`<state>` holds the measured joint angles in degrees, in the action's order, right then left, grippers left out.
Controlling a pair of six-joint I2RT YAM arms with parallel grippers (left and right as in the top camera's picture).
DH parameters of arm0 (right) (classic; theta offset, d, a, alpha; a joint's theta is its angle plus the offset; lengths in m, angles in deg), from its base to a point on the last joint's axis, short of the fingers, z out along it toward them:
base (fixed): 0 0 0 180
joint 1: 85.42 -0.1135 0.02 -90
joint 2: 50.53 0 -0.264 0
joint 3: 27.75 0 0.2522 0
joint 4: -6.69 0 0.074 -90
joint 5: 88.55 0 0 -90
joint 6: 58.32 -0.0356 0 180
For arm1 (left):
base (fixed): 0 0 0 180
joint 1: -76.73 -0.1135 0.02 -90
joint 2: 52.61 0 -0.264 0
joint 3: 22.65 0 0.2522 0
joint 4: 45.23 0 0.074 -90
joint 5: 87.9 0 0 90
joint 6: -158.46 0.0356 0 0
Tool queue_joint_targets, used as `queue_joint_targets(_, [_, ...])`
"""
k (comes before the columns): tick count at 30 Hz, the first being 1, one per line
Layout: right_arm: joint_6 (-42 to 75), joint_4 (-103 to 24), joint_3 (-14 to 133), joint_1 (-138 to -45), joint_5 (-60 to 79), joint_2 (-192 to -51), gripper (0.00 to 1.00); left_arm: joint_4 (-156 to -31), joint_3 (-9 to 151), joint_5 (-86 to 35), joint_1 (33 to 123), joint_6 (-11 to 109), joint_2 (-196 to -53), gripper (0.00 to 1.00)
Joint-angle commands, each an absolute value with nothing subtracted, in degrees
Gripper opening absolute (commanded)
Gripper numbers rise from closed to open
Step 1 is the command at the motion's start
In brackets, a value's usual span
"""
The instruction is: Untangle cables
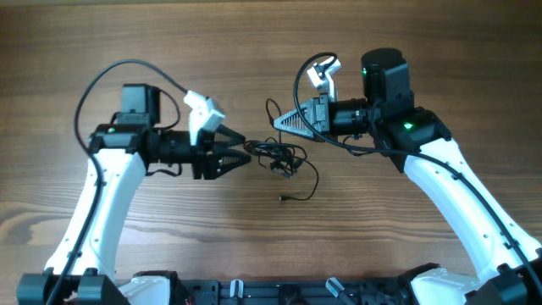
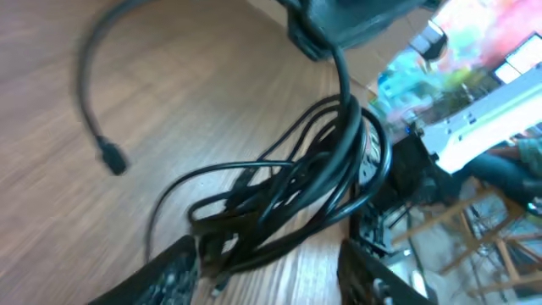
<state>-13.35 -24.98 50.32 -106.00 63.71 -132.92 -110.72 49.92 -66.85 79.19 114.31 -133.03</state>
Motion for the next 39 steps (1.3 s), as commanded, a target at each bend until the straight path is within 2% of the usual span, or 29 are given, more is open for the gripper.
queue_joint_targets(1, [-13.7,-24.13,50.8,-106.17,65.72,-132.71,0.04,-110.24,50.38,-65.78,82.29,114.53,-137.16,0.43])
queue_joint_targets(2, [-13.7,-23.96,50.8,-106.17,65.55,-132.71,0.04,-109.97,50.38,-65.76,82.64,114.53,-138.06,0.38])
queue_joint_targets(3, [-13.68,-23.94,50.8,-106.17,65.5,-132.71,0.04,-109.54,50.38,-65.78,82.69,114.5,-138.93,0.17])
queue_joint_targets(4, [-13.64,-24.02,50.8,-106.17,65.11,-132.71,0.04,-108.82,50.38,-65.78,82.49,113.76,-139.57,0.04])
queue_joint_targets(8, [-13.29,-26.54,50.8,-106.17,58.4,-132.71,0.04,-104.62,50.57,-66.5,79.19,101.48,-138.82,0.04])
queue_joint_targets(13, [-10.21,-36.18,50.8,-106.17,38.99,-132.71,0.05,-104.16,52.28,-65.54,73.53,83.49,-131.48,0.04])
queue_joint_targets(14, [-10.23,-38.25,50.8,-106.17,35.23,-132.71,0.1,-104.16,52.28,-64.47,73.44,81.85,-129.77,0.04])
queue_joint_targets(15, [-10.16,-41.01,50.8,-106.17,30.27,-132.71,0.21,-104.16,52.28,-62.85,73.46,79.8,-127.26,0.04])
queue_joint_targets(16, [-8.81,-42.54,50.8,-106.17,27.91,-132.71,0.34,-104.16,52.28,-61.71,73.51,78.13,-125.18,0.04])
queue_joint_targets(17, [-5.86,-43.32,50.8,-106.17,27.58,-132.71,0.55,-104.16,52.28,-60.03,73.51,75.62,-122.54,0.04])
queue_joint_targets(19, [-0.35,-44.63,51.06,-106.17,28.76,-132.62,0.64,-104.2,52.28,-52.84,73.51,66.79,-116.4,0.04])
queue_joint_targets(22, [5.73,-46.73,53.38,-106.19,33.88,-132.03,0.64,-105.08,52.25,-46.44,73.51,57.81,-111.11,0.04])
queue_joint_targets(25, [10.69,-47.72,56.7,-108.03,40.19,-130.21,0.63,-105.86,52.25,-45.78,73.51,55.38,-108.75,0.04])
queue_joint_targets(29, [9.6,-46.62,56.94,-113.36,40.11,-129.27,0.56,-106.78,52.25,-45.78,73.51,54.49,-110.5,0.04])
queue_joint_targets(33, [1.01,-43.3,56.92,-118.85,34.16,-131.04,0.4,-106.74,52.25,-47.38,73.51,54.49,-113.4,0.04])
queue_joint_targets(36, [-0.28,-42.08,56.83,-120.07,31.91,-134.45,0.37,-106.72,52.25,-47.38,73.51,54.49,-113.45,0.04])
queue_joint_targets(39, [-0.48,-37.05,56.83,-121.84,35.27,-140.42,0.34,-106.78,52.25,-47.4,73.51,54.46,-113.36,0.04])
